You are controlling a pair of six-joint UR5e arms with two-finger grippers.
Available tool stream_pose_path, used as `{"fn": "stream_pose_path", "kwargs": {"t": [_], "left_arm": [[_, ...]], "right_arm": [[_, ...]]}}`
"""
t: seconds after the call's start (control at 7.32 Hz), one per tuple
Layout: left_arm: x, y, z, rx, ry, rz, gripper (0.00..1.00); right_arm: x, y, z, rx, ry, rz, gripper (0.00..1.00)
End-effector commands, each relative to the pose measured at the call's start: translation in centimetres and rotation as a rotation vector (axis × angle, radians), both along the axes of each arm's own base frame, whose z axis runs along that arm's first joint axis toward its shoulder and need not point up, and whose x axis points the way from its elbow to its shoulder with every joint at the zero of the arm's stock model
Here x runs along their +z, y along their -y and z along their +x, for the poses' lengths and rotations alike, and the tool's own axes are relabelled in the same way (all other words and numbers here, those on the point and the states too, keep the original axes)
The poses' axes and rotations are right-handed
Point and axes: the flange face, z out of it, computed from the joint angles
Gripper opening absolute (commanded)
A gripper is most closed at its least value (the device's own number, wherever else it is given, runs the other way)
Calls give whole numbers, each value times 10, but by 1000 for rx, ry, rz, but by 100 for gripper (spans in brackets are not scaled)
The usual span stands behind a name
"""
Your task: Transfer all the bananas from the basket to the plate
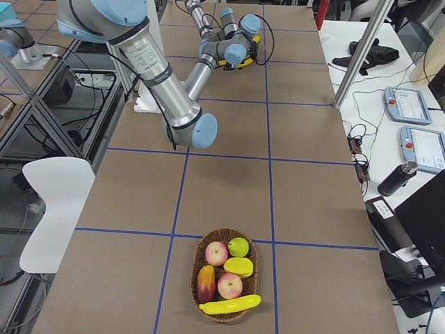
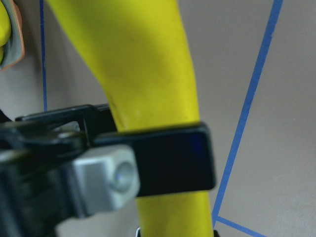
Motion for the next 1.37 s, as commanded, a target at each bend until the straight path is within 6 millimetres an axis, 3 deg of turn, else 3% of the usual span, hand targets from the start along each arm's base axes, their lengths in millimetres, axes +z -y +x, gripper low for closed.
{"fn": "stream_pose_path", "kwargs": {"t": [0.0,0.55,0.82,0.96,1.09,1.23], "left_arm": [[0,-4,0,11,0,4,0],[7,-4,2,18,16,4,0],[21,1,10,26,59,-4,0],[33,10,0,9,82,-3,0],[57,27,-23,20,129,-4,0],[89,47,-60,36,186,-14,0]], "right_arm": [[4,0,2,23,12,-30,99],[2,4,13,46,27,-45,100],[-9,13,61,24,77,-97,100],[3,9,88,44,86,-95,100],[14,16,114,80,86,-97,100],[25,31,139,130,78,-106,100]]}}
